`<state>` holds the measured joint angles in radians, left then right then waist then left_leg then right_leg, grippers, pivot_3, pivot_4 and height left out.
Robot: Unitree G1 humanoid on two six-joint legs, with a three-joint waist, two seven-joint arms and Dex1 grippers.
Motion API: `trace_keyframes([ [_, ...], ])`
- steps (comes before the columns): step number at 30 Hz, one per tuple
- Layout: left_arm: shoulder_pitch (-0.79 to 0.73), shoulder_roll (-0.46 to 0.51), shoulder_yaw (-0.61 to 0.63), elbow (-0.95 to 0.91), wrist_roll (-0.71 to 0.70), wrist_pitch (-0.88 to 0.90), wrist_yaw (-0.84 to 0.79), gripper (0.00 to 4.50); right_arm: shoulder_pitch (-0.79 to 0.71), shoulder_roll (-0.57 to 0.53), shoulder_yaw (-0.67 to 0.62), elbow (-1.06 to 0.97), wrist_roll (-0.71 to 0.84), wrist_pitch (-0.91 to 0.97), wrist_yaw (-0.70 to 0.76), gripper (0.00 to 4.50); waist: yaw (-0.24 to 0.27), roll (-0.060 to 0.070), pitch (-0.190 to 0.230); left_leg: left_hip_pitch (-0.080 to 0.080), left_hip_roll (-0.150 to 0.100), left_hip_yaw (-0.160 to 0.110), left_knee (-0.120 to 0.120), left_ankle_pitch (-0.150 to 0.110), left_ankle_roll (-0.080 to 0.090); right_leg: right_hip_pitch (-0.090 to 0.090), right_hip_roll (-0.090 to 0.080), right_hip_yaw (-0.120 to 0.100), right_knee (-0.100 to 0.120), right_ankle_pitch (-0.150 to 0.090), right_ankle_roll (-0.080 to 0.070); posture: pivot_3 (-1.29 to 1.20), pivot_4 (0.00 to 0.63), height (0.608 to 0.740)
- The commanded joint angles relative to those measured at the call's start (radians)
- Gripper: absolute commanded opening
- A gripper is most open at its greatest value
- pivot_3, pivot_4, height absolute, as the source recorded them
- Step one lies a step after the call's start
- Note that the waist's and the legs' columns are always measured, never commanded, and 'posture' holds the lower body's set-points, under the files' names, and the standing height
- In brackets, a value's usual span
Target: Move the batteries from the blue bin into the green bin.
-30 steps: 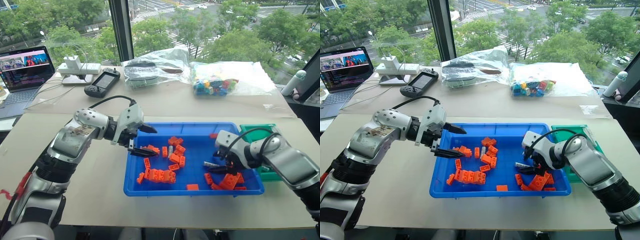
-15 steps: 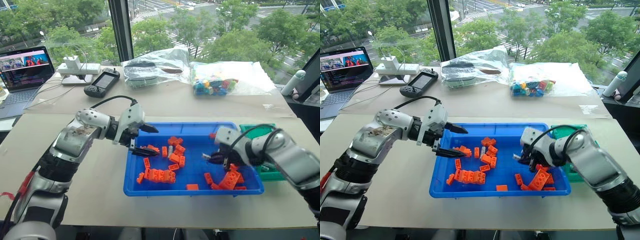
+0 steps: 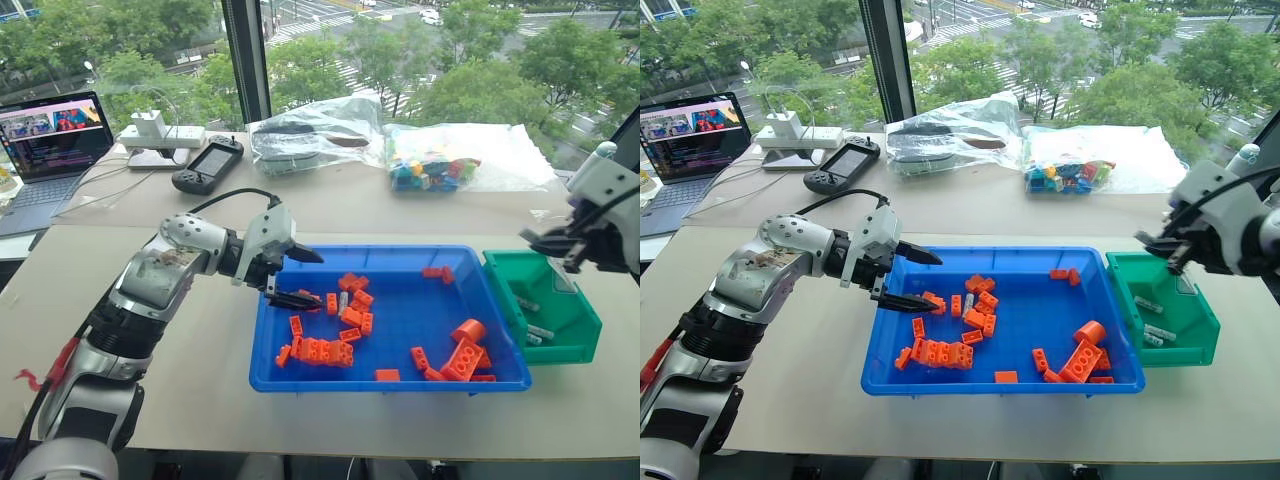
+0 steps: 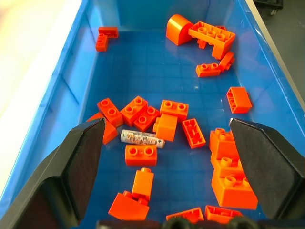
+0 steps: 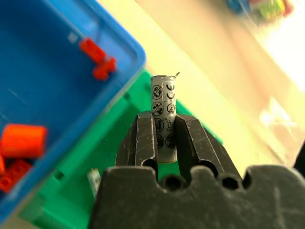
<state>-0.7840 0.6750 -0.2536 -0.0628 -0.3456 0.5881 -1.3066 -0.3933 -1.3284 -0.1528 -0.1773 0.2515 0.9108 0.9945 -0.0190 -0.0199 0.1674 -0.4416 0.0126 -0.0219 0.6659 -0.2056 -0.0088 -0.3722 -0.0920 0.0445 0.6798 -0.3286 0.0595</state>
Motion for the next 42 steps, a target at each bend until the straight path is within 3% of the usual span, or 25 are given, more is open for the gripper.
trace_keyframes([
  [1,-0.002,0.002,0.026,-0.032,-0.017,0.0,0.007,4.5,0.062,0.001,-0.066,0.019,-0.021,-0.055,-0.018,0.24,-0.005,0.001,0.0,0.0,0.0,0.0,0.0,0.0,0.0,0.0,0.0,0.001,0.0,0.0,0.0,0.0,0.15,0.732],
  [5,0.003,-0.002,0.033,-0.035,-0.017,-0.004,0.028,4.5,0.13,0.049,-0.064,0.042,-0.017,-0.069,-0.038,0.24,-0.005,0.001,0.0,0.0,0.0,0.0,0.0,0.0,0.0,0.0,0.0,0.001,0.0,0.0,0.0,0.0,0.15,0.732],
  [7,0.005,0.0,0.036,-0.036,-0.018,-0.005,0.035,4.5,0.142,0.072,-0.07,0.044,-0.01,-0.066,-0.043,1.25,-0.002,0.001,0.0,0.0,0.0,0.0,0.0,0.0,0.0,0.0,0.0,0.001,0.0,0.0,0.0,0.0,0.15,0.732],
  [9,0.008,0.002,0.04,-0.038,-0.019,-0.004,0.043,4.5,0.136,0.085,-0.07,0.046,-0.006,-0.064,-0.048,1.74,-0.002,0.001,0.0,0.0,0.0,0.001,0.0,0.0,0.0,0.0,0.0,0.001,0.0,0.0,0.0,0.0,0.15,0.732],
  [12,0.02,0.005,0.043,-0.044,-0.017,-0.007,0.051,4.5,0.132,0.066,-0.057,0.068,-0.036,-0.094,-0.06,2.98,0.0,0.001,0.0,0.0,0.0,0.0,0.0,0.0,0.0,0.0,0.0,0.001,0.0,0.0,0.0,0.0,0.15,0.732],
  [16,0.028,0.001,0.06,-0.048,-0.029,0.001,0.066,4.5,0.063,0.064,-0.051,0.059,-0.02,-0.091,-0.059,4.3,0.0,0.001,0.0,0.0,0.0,0.001,0.0,0.0,0.0,0.0,0.0,0.001,-0.001,0.0,0.0,0.0,0.15,0.732],
  [17,0.029,0.0,0.067,-0.046,-0.034,0.006,0.071,4.5,0.03,0.075,-0.04,0.033,-0.005,-0.09,-0.052,4.4,-0.002,0.001,0.0,0.0,0.0,0.001,0.0,0.0,0.0,0.0,0.0,0.001,-0.001,0.0,0.0,0.0,0.15,0.732],
  [27,0.028,0.002,0.1,-0.027,-0.04,0.014,0.099,4.5,-0.213,0.265,0.142,-0.219,0.15,0.106,-0.054,4.4,-0.004,0.001,0.0,0.0,0.0,-0.001,0.0,0.0,0.0,0.0,0.0,0.0,0.001,0.0,0.0,0.0,0.15,0.732],
  [30,0.068,0.037,0.114,-0.064,-0.044,0.029,0.1,4.5,-0.266,0.441,0.311,-0.283,0.162,0.145,-0.113,4.4,-0.001,0.001,0.0,-0.001,-0.001,-0.001,0.001,0.0,0.0,0.0,0.0,0.0,0.001,0.0,0.0,0.0,0.15,0.732],
  [34,0.089,0.06,0.122,-0.084,-0.049,0.037,0.104,4.5,-0.29,0.549,0.431,-0.274,0.115,0.15,-0.169,4.4,-0.009,0.0,0.0,-0.001,0.0,-0.003,0.0,0.0,0.0,-0.001,0.001,-0.001,0.002,0.0,0.0,0.0,0.15,0.732],
  [42,0.111,0.078,0.128,-0.117,-0.065,0.057,0.115,4.5,-0.324,0.682,0.535,-0.198,0.075,0.139,-0.234,4.4,-0.001,0.0,0.0,-0.001,-0.001,-0.003,0.001,0.0,0.0,-0.001,0.0,-0.002,0.003,0.0,0.0,0.0,0.15,0.732],
])
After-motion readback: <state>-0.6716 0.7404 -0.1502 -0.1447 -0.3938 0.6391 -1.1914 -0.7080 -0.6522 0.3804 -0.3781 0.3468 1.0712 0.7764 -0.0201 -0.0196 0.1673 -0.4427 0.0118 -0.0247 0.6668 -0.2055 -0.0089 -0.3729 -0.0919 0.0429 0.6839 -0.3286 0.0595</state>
